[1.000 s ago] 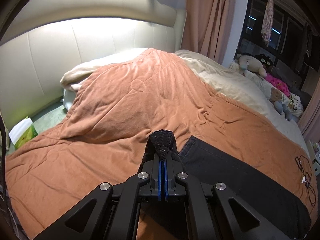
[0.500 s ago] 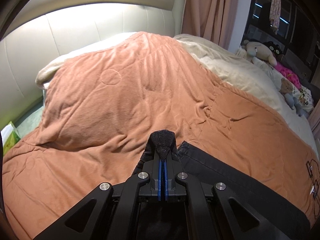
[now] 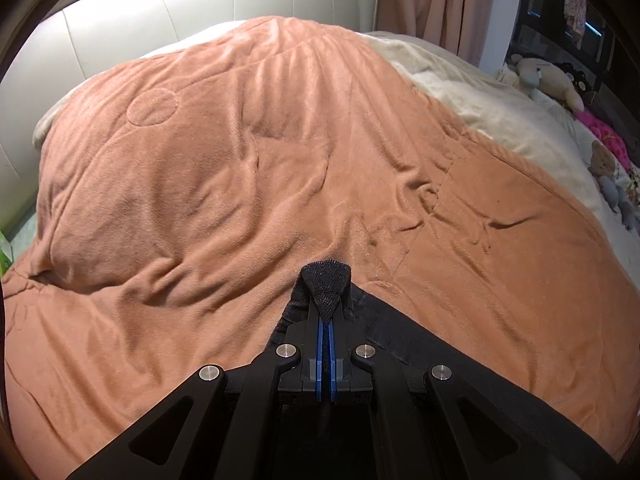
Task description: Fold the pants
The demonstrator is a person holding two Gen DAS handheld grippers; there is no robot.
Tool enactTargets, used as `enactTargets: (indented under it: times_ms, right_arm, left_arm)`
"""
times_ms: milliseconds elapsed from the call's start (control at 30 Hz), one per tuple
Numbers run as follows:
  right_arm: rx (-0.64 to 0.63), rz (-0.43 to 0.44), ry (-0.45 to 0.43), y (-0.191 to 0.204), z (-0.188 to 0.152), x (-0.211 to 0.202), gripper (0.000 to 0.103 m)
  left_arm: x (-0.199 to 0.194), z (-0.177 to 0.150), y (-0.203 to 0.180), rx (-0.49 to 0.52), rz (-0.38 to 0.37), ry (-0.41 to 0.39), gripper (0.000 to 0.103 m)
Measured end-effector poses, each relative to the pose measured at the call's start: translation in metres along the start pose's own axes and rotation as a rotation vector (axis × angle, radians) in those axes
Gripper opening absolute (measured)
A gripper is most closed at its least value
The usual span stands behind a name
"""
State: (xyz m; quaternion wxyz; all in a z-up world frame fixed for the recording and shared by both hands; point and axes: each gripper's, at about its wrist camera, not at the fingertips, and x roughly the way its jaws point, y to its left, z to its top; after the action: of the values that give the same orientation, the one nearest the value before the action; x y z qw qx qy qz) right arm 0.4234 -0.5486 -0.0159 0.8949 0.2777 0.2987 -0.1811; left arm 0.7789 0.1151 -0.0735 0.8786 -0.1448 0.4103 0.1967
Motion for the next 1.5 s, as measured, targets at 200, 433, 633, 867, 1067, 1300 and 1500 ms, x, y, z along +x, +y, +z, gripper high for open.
enactTargets:
  times_ms: [200,433,633,867,1067,1300,1500]
  right_arm:
    - [-0.007,-0.018,0.005,0.004,0.002,0.020,0.011]
    - [-0.010,-0.035,0.019,0.009,0.003,0.046,0.015]
    - [-0.013,0.026,-0.011,0.002,0.001,0.029,0.074]
    - [-0.082,0.046,-0.002,0.002,-0.020,-0.001,0.075]
    - [-0.124,0.040,-0.009,0.000,-0.036,-0.035,0.075]
    - [-0.131,0.054,-0.012,-0.004,-0.053,-0.082,0.075]
    - [-0.146,0.087,-0.043,-0.007,-0.070,-0.120,0.075]
  left_arm:
    - [0.024,0.000,-0.008,-0.004,0.026,0.022,0.002]
    - [0.056,-0.002,-0.016,0.014,0.053,0.109,0.006]
    - [0.038,-0.005,-0.007,0.026,-0.022,0.072,0.082]
    - [0.005,-0.017,0.015,0.046,-0.049,0.071,0.082]
    - [-0.035,-0.029,0.042,0.044,-0.103,0.051,0.082]
    - [-0.075,-0.051,0.073,0.023,-0.158,0.052,0.076]
    - [-0.096,-0.067,0.096,0.035,-0.202,0.079,0.054]
